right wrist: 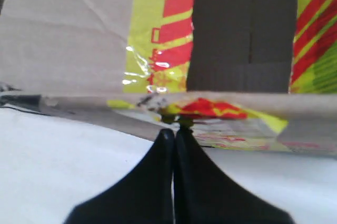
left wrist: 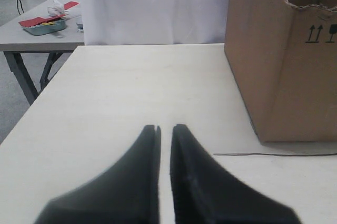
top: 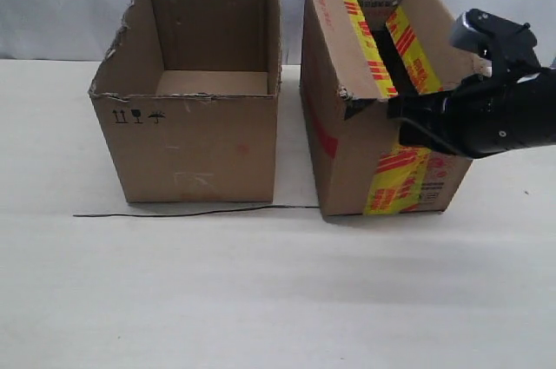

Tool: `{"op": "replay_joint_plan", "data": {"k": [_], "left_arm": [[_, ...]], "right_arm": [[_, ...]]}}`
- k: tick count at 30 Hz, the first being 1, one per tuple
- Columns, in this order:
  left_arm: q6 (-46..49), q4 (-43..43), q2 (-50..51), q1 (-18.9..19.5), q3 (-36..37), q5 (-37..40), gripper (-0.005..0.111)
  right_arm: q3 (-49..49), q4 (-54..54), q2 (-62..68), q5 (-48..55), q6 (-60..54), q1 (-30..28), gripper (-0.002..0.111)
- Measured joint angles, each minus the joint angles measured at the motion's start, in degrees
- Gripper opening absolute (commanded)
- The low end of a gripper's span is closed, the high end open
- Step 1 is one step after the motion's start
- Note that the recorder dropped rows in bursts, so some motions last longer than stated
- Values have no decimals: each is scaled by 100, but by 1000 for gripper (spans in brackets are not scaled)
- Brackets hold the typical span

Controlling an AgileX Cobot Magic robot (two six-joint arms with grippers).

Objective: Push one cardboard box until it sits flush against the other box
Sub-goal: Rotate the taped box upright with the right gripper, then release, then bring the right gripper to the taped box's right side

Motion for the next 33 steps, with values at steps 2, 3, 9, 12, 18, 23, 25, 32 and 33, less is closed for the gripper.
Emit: {"op": "replay_joint_plan", "data": {"k": [2,3,9,12,18,23,25,32,33], "left_arm": [[0,0,0,0,0,0,0],[0,0,0,0,0,0,0],[0,0,0,0,0,0,0],[0,0,0,0,0,0,0],[0,0,0,0,0,0,0],[0,0,0,0,0,0,0],[0,0,0,0,0,0,0],[0,0,0,0,0,0,0],[0,0,0,0,0,0,0]], "right_arm": [[-105,5,13,0,80,0,0],[-139,14,24,0,108,0,0],[-204,63,124,0,186,0,0],[-204,63,205,0,130,0,0],[-562,63,-327,819,-251,0,0],[-944,-308,-1221,1046,-286,-24,0],[-1164,-857,-1559,1053,44,-308,0],[-1452,-1776,-445,1147,502,-2373,0],[-1465,-1650,-42,1137,331,-2638,0]]}}
